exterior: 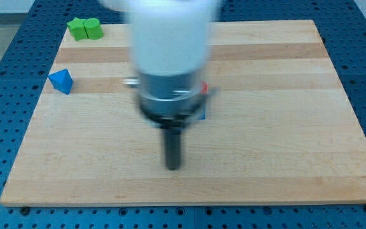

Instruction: Move the blue triangle to the bottom left of the blue cube

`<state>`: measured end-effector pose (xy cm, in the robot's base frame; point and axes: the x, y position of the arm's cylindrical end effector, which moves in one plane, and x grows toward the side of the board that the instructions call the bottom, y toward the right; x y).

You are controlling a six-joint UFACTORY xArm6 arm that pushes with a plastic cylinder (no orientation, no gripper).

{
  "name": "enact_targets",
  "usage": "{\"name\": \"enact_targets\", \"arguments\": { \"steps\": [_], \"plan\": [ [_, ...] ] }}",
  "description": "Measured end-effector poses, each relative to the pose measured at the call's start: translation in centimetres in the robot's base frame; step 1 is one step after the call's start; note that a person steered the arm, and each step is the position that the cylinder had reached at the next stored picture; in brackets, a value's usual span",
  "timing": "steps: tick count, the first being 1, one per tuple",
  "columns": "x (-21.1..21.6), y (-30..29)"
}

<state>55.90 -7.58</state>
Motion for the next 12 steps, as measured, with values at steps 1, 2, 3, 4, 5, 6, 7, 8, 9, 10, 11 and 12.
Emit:
{"name": "enact_targets", "arguments": {
  "steps": [1, 2, 3, 4, 5, 6, 7, 8, 9, 10, 11, 12],
  "plan": [
    [-4.1, -10.4],
    [-9.1, -19.4],
    [-11.0, -22.8],
    [-13.4, -22.9],
    [-18.3, -22.3],
    [-18.9, -16.9],
    [-14.0, -9.4],
    [-9.0, -5.2],
    [-9.9, -7.4],
    [-12.6, -9.9],
    [-12.0, -6.2],
    [-7.0, -0.9]
  ]
}}
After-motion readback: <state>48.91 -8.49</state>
